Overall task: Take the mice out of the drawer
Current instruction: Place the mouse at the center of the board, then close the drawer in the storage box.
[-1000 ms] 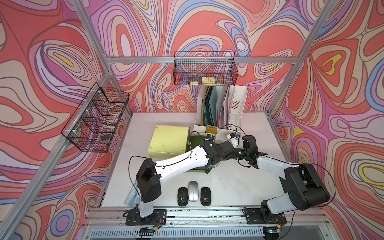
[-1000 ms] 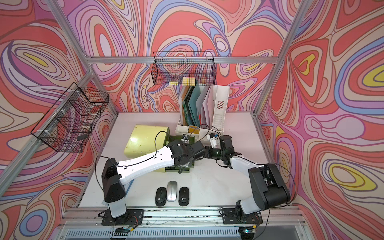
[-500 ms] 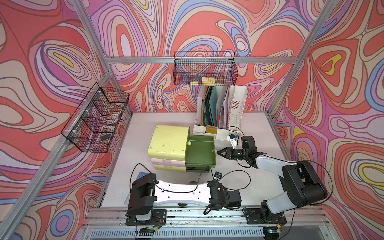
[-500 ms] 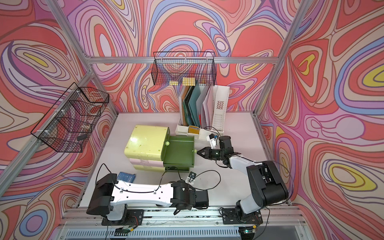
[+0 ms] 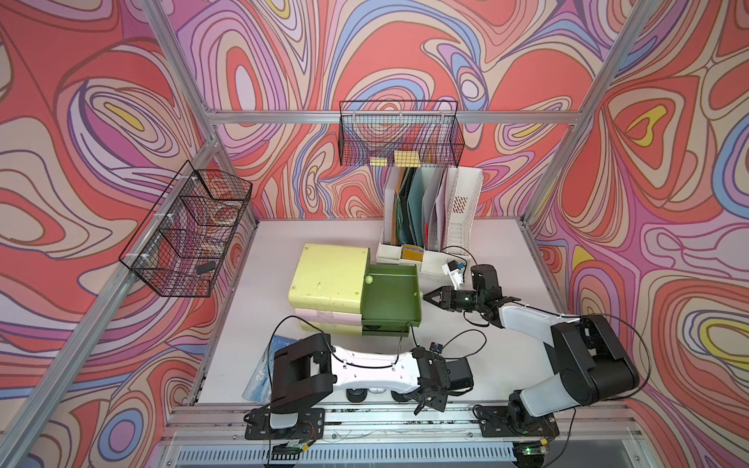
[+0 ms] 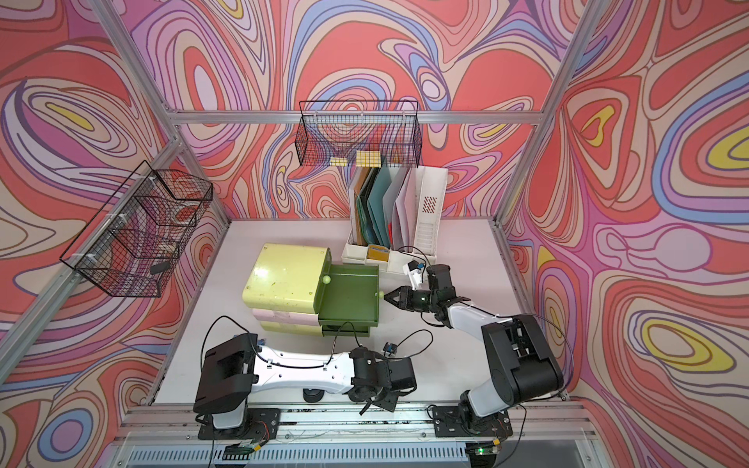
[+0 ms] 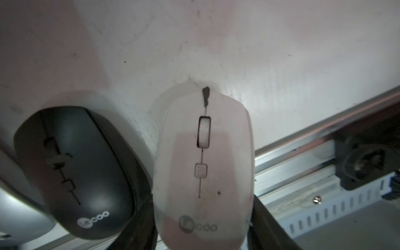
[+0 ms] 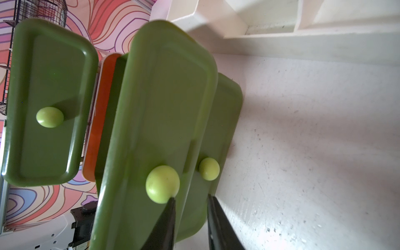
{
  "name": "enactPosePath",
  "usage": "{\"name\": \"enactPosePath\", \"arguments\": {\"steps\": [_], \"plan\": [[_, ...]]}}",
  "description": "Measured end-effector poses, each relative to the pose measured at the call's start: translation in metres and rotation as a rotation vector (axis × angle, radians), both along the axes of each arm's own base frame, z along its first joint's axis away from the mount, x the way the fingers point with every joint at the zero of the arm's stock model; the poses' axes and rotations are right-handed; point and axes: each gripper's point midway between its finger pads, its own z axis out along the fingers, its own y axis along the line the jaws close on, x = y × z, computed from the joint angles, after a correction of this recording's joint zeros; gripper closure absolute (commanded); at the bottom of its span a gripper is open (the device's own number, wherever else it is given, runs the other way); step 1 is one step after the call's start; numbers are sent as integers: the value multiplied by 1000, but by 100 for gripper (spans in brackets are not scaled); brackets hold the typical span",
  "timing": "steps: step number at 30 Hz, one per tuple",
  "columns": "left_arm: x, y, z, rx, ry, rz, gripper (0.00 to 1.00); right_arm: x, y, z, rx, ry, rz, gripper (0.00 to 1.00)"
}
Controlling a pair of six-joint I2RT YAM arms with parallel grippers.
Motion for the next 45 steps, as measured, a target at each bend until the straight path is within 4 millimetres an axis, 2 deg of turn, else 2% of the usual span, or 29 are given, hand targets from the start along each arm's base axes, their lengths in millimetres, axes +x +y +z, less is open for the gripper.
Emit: {"name": "enactPosePath", "arguments": {"steps": [7,11,16,19,20,21,22,27,31,34,37,42,45], "plan": [[16,5,-5,22,-2,90,78,0,0,4,3,-11,0,70],[18,5,-5,35,-11,93,70,0,0,4,3,-11,0,70],[20,13,-4,66,-23,113,47,0,0,4,3,-12,0,70],[22,20,-2,99,-37,120,25,0,0,4,3,-12,0,70],[23,23,0,109,-45,123,23,0,0,4,3,-12,0,70],[24,24,5,113,-56,120,5,0,0,4,3,-11,0,70],[26,24,11,110,-66,121,0,0,0,4,3,-11,0,70],[35,20,58,14,-127,127,0,1,2,6,2,-11,4,70],[38,19,84,-33,-159,114,0,4,7,14,1,-23,17,70],[39,22,100,-58,-196,75,0,8,21,19,-10,-31,47,70],[38,28,131,-117,-255,25,0,14,41,24,-25,-39,83,70],[52,63,207,-236,-410,8,0,23,73,36,-29,-68,138,70],[69,95,240,-267,-495,55,0,27,87,38,-31,-76,158,69]]}}
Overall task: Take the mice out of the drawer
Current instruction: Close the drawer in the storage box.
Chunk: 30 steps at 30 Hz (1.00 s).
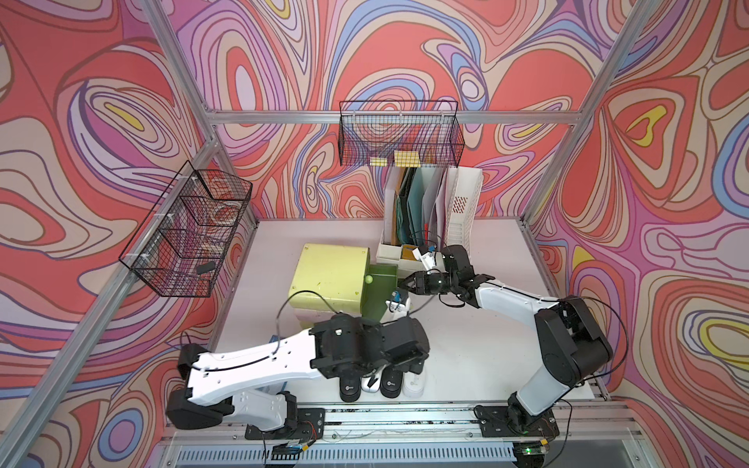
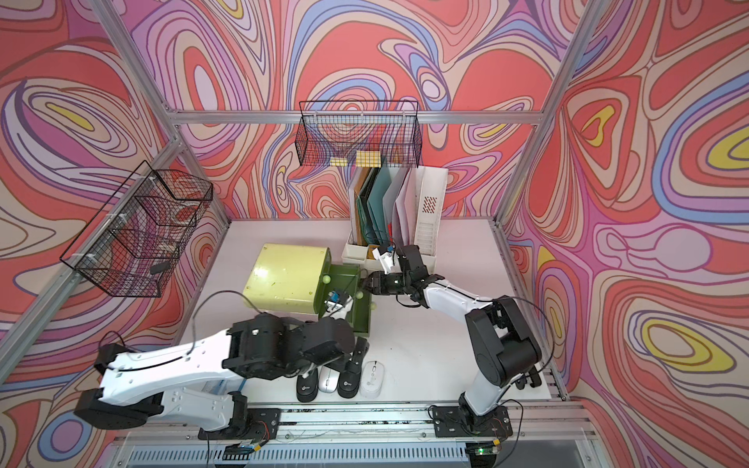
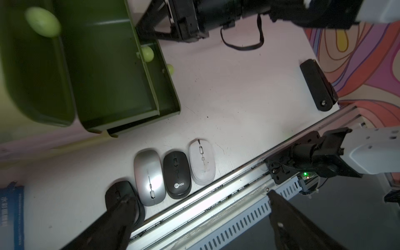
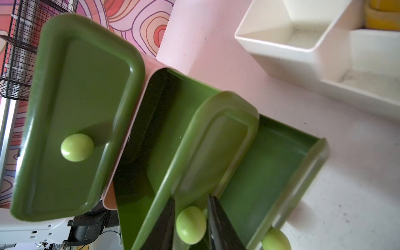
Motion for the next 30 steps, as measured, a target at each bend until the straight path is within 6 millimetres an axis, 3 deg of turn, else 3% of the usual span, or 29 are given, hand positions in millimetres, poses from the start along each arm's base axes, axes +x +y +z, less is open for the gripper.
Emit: {"name": "enactPosePath", "arguments": {"steps": [9,14,19,23,30], "plan": [[53,99,40,20,-136,221,0,5,48,-13,-8,22,72,69],[62,112,47,30,-156,232,0,6,65,-13,-1,18,101,68],[67,84,26,87,-92,133,0,6,56,-14,-40,-3,75,49],[74,44,-5,110,-11,40,0,0,30,-5,-69,-29,29,34],[79,-9,-42,82,84,-67,0,4,-7,4,-160,-86,-75,30]]}}
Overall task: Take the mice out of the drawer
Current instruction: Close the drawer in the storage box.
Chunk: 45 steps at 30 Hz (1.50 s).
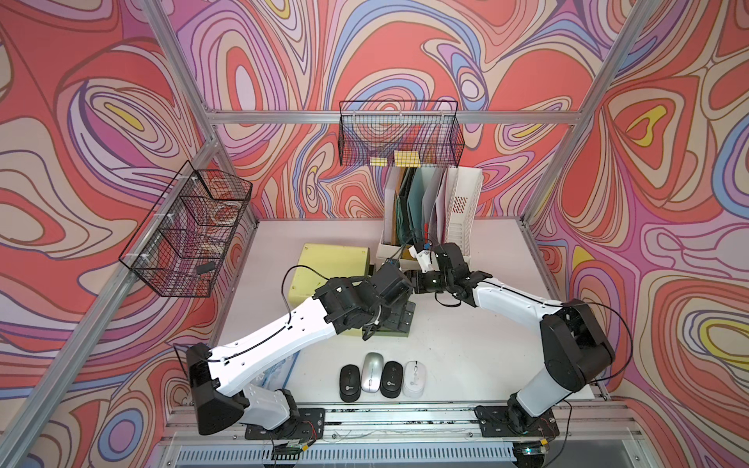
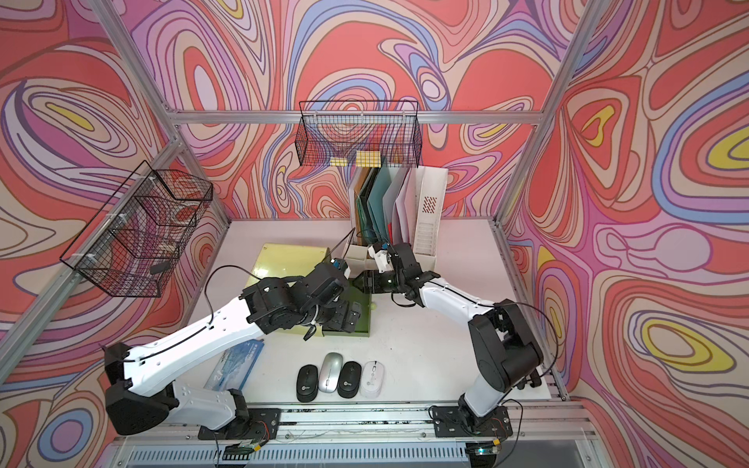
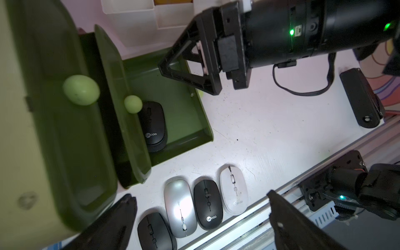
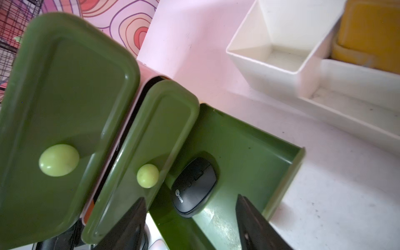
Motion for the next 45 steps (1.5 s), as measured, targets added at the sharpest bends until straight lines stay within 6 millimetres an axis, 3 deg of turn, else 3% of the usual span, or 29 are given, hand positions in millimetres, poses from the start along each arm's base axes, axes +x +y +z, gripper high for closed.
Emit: {"name": "enactPosePath", "arguments": {"steps": [7,11,17,22,24,27,34,45], "plan": [[10,-55,-29,-50,79,-87,20,0,-22,-30,-156,31,-57,31],[22,-73,-55,-18,103,-89,22,-4,-31,-46,-211,63,-72,32],[52,-52,-78,23,134,29,22,-17,-41,-68,-260,111,-77,34],[57,-47,-90,36,168,59,21,-14,-48,-73,-294,99,-98,34],[64,-38,-104,89,186,99,21,-15,-49,-73,-301,97,-95,35],[71,-41,-113,106,224,117,21,-10,-56,-80,-338,88,-122,35],[72,-40,-117,129,251,153,21,-7,-62,-82,-359,78,-146,35],[73,-29,-114,147,254,214,21,-3,-54,-79,-342,54,-151,35]]}}
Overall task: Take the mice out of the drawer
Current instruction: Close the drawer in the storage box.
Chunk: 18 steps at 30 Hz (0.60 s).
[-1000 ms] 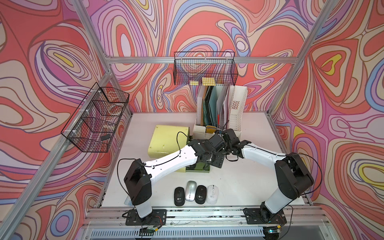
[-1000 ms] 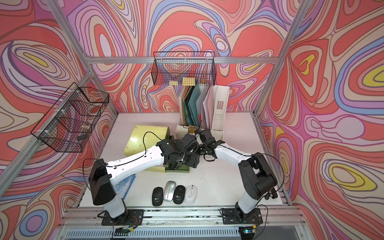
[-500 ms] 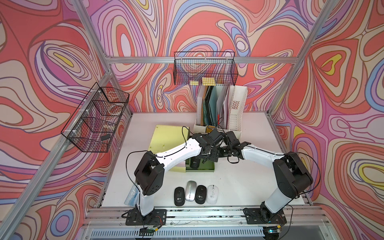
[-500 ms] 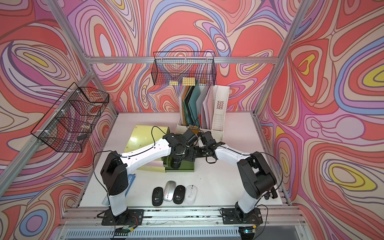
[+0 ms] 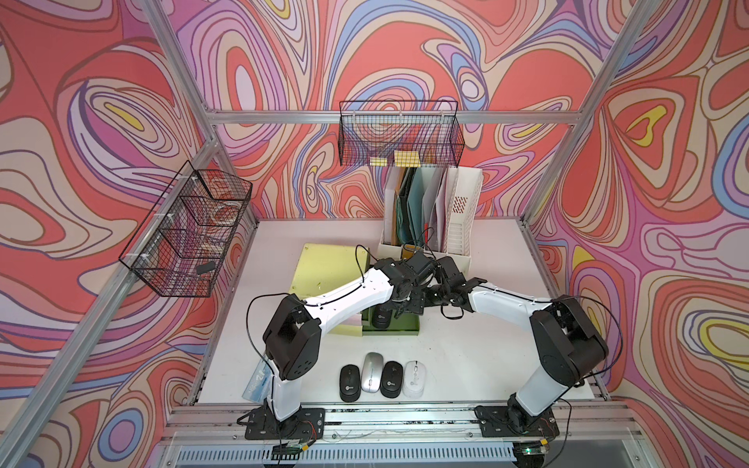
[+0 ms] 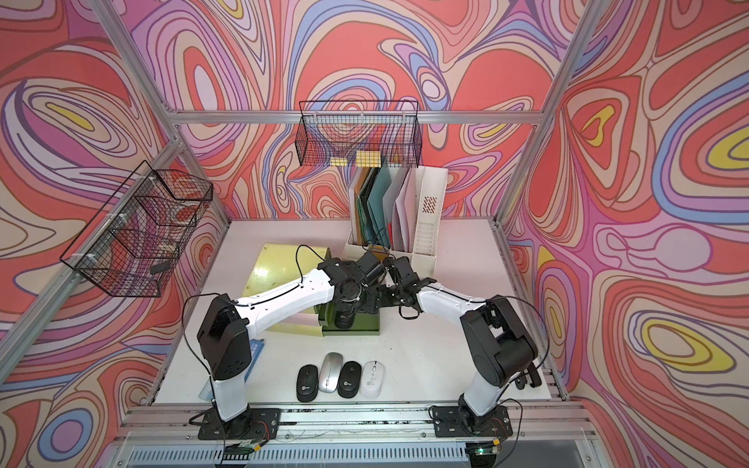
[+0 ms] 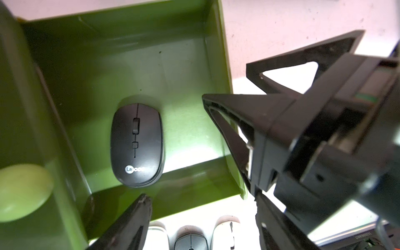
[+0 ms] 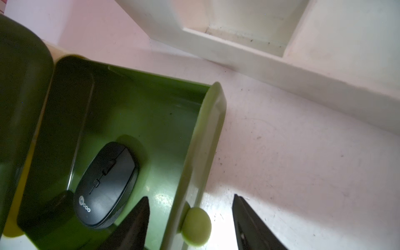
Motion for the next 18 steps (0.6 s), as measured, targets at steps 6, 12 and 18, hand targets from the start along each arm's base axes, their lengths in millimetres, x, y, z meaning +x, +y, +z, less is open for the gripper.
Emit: {"name": "enactPosePath", "arguments": {"steps": [6,12,18], "plan": [[2,6,4,26,-16,19,20,3,4,3,14,-16,-2,35],[0,9,8,-10,-60,-25,18,1,6,4,23,-11,9,35],[4,57,6,13,-68,-51,17,-16,4,-3,22,67,49,34]]}}
